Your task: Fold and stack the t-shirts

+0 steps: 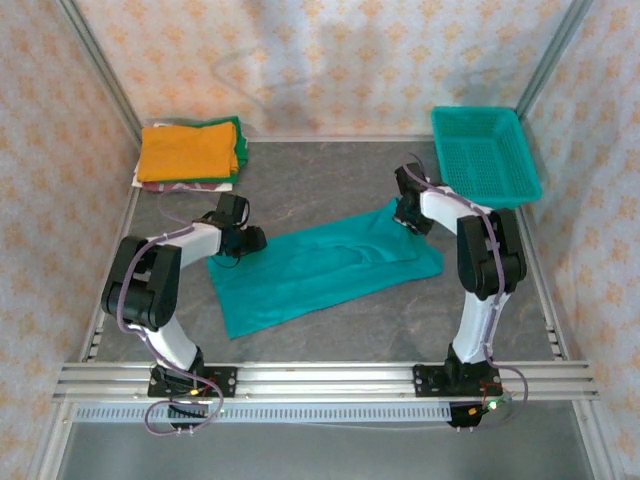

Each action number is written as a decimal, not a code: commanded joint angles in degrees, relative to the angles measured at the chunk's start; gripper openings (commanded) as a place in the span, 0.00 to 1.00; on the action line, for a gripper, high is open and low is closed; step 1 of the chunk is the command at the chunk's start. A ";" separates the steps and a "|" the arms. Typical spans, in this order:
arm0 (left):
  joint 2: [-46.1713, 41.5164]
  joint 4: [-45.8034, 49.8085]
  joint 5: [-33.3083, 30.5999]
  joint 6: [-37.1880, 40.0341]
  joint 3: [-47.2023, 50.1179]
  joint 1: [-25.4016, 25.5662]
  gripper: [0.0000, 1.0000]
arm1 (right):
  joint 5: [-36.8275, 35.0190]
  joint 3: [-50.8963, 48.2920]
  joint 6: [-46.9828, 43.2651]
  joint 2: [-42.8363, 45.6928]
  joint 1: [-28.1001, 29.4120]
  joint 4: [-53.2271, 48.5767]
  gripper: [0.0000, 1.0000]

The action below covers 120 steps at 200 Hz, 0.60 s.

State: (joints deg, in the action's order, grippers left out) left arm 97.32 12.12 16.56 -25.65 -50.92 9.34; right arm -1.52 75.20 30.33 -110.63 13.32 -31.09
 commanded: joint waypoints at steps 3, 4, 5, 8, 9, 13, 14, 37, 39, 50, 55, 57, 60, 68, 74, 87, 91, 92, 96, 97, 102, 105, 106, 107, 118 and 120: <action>1.38 7.38 -2.52 0.49 2.14 -0.99 0.43 | 0.66 0.38 -2.16 3.14 2.39 0.18 0.09; 1.38 7.39 -2.59 0.50 2.14 -0.99 0.43 | 0.78 0.52 -2.18 3.27 2.53 0.12 0.09; 1.38 7.39 -2.59 0.46 2.14 -0.95 0.43 | 0.89 0.63 -2.19 3.38 2.60 0.14 0.09; 1.34 7.39 -2.70 0.46 2.14 -0.93 0.43 | 1.17 0.97 -2.13 3.78 2.97 -0.05 0.09; 1.32 7.35 -2.73 0.49 2.14 -0.92 0.43 | 1.25 1.07 -2.12 3.90 3.09 -0.08 0.09; 1.30 7.26 -2.76 0.49 2.10 -0.91 0.43 | 1.50 1.47 -1.98 4.55 3.61 -0.15 0.09; 1.30 7.24 -2.71 0.46 2.12 -0.91 0.43 | 1.51 1.59 -1.96 4.72 3.71 -0.13 0.08; 1.12 6.63 -2.32 -0.05 2.53 -0.82 0.43 | -3.34 3.21 -1.76 8.27 8.09 0.15 0.00; 1.10 6.56 -2.32 -0.09 2.56 -0.82 0.43 | -3.50 3.31 -1.70 8.42 8.42 0.20 0.00; 0.98 6.22 -2.41 -0.34 2.81 -0.66 0.41 | -2.37 3.89 -1.56 8.18 9.56 1.65 0.00; 0.99 5.92 -2.32 -0.45 2.91 -0.64 0.39 | -1.31 4.20 -1.42 7.50 9.77 2.29 0.00; 1.02 5.77 -2.32 -0.45 2.97 -0.64 0.39 | -0.84 4.42 -1.30 7.17 9.83 2.38 0.00; 0.95 5.62 -2.24 -0.50 3.01 -0.58 0.38 | -0.18 4.93 -1.22 6.44 9.92 2.37 0.00; 1.16 5.38 -2.36 -0.67 3.03 -0.55 0.38 | 1.22 6.64 -1.13 4.17 10.17 1.48 0.00; 1.21 5.37 -2.41 -0.72 2.97 -0.54 0.36 | 1.38 8.08 -1.00 2.46 10.24 0.18 0.00; 1.22 5.62 -2.64 -0.72 2.82 -0.60 0.33 | 1.26 10.19 -0.27 -0.26 10.32 -1.80 0.00; 1.16 5.68 -2.74 -0.79 2.79 -0.56 0.33 | 1.11 10.23 -0.13 -0.74 10.32 -1.60 0.00; 1.14 5.70 -2.75 -0.80 2.82 -0.56 0.33 | 1.09 10.23 -0.15 -0.78 10.32 -1.47 0.00; 1.20 5.72 -2.82 -0.81 2.84 -0.55 0.33 | 0.75 10.03 -0.12 -1.17 10.32 -0.95 0.00; 1.16 5.72 -2.88 -0.81 2.84 -0.55 0.33 | 0.65 10.00 -0.11 -1.21 10.32 -0.79 0.00; 1.16 5.84 -3.20 -0.89 2.81 -0.60 0.34 | 0.28 9.80 -0.01 -1.78 10.24 -0.31 0.00; 1.15 5.87 -3.36 -0.97 2.84 -0.56 0.34 | 0.20 9.83 0.06 -2.12 10.19 -0.15 0.00; 1.13 5.88 -3.41 -0.98 2.84 -0.56 0.34 | 0.20 9.85 0.03 -2.30 10.17 -0.13 0.00; 1.13 5.89 -3.48 -0.98 2.84 -0.56 0.34 | 0.24 9.87 0.01 -2.48 10.11 -0.12 0.00; 1.15 5.98 -3.97 -1.03 2.89 -0.60 0.35 | 0.79 10.61 0.04 -4.13 9.55 -0.67 0.00; 1.13 6.07 -4.09 -1.06 2.83 -0.59 0.35 | 0.87 10.65 0.05 -4.41 9.42 -0.69 0.00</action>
State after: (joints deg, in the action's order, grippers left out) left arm 97.10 11.97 15.84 -25.74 -50.50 9.32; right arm -0.05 85.03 29.56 -111.09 23.68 -29.61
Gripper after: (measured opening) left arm 0.343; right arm 0.045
